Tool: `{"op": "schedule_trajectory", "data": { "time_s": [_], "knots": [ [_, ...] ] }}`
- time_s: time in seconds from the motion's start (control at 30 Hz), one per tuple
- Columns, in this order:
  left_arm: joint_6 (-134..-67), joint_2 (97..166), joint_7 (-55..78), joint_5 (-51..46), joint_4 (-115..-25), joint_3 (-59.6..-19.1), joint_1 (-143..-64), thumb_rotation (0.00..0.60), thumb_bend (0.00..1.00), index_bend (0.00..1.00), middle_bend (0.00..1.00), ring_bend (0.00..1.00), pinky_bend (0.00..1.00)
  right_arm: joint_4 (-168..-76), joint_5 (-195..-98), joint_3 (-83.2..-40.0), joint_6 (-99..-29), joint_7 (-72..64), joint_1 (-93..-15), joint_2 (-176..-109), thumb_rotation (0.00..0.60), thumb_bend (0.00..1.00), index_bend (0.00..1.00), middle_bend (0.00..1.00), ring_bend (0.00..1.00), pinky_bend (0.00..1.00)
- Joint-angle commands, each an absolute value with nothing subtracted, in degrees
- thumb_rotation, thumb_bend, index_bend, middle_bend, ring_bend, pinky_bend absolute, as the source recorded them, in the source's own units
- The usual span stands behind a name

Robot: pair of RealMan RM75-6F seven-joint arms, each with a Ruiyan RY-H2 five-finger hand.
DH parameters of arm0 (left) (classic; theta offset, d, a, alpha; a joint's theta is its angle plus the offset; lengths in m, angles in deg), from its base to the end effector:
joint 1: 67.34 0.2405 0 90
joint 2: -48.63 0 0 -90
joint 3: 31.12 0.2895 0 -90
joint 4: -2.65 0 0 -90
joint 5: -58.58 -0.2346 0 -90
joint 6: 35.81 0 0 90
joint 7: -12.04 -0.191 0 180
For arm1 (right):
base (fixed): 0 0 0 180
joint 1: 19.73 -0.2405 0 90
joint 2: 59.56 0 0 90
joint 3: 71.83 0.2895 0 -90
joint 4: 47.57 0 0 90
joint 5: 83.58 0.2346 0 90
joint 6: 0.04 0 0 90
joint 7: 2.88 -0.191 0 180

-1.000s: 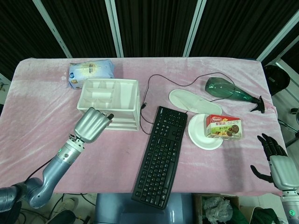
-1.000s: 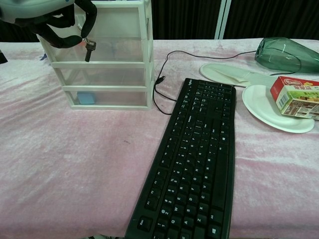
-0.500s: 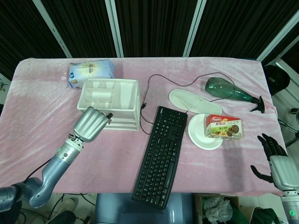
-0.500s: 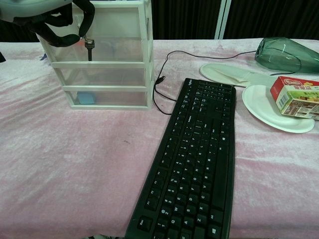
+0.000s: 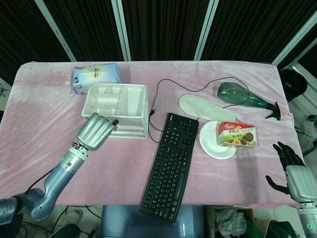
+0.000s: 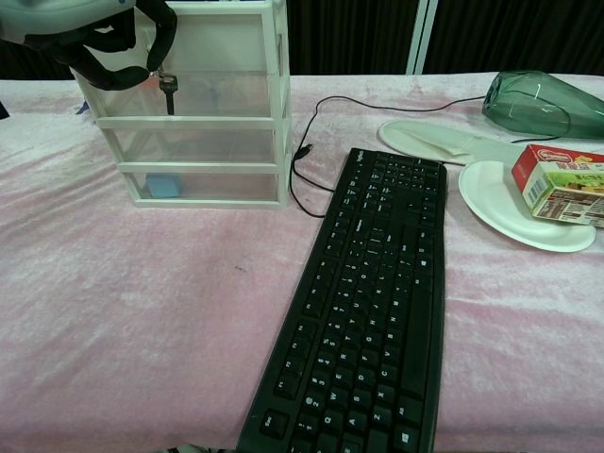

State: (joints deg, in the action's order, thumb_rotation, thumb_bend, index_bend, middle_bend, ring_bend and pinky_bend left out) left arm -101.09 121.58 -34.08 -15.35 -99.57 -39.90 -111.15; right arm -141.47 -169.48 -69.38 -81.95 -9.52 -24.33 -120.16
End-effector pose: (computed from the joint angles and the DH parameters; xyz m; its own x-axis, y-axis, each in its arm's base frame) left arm -0.0996 0.3910 0.0440 0.7406 -0.2133 0.6373 0.4812 -0.4937 -0.7244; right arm -0.3557 -0.2289 0.1597 0.3187 -0.0641 0.9457 -0.9475 0.0034 0.3196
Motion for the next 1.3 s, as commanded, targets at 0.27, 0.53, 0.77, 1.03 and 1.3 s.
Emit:
{"op": "schedule_trajectory", "data": {
  "time_s": [0.27, 0.53, 0.77, 1.03, 1.3],
  "knots": [
    [-101.4, 121.3, -33.4, -15.5, -99.3, -39.4, -110.7, 0.600, 0.40, 0.55, 1.00, 1.00, 1.00, -141.5, -169.5, -69.4, -82.0, -9.5, -24.3, -120.2, 0.600, 0.24, 0.00, 0.00, 0.00, 0.14],
    [-101.2, 120.4, -32.7, -15.8, -98.9, -38.8, -110.2, 0.600, 0.25, 0.52, 1.00, 1.00, 1.00, -141.6, -169.4, -69.3, -82.0, -9.5, -24.3, -120.2, 0.600, 0.24, 0.00, 0.00, 0.00, 0.14],
    [-101.6, 119.8, -31.9, -16.3, -98.9, -38.8, -109.8, 0.600, 0.21, 0.51, 1.00, 1.00, 1.00, -141.6, -169.4, -69.3, -82.0, -9.5, -24.3, -120.2, 0.600, 0.24, 0.00, 0.00, 0.00, 0.14],
    [-104.4, 118.6, -28.5, -17.8, -101.8, -37.6, -107.2, 0.600, 0.21, 0.50, 1.00, 1.00, 1.00, -141.6, -169.3, -69.3, -82.0, -9.6, -24.3, -120.1, 0.600, 0.24, 0.00, 0.00, 0.00, 0.14],
    [-114.2, 115.9, -23.2, -22.7, -103.2, -31.5, -97.8, 0.600, 0.20, 0.32, 0.78, 0.87, 0.95, -141.5, -169.5, -69.4, -82.1, -9.4, -24.3, -120.1, 0.600, 0.24, 0.00, 0.00, 0.00, 0.14]
  ]
}}
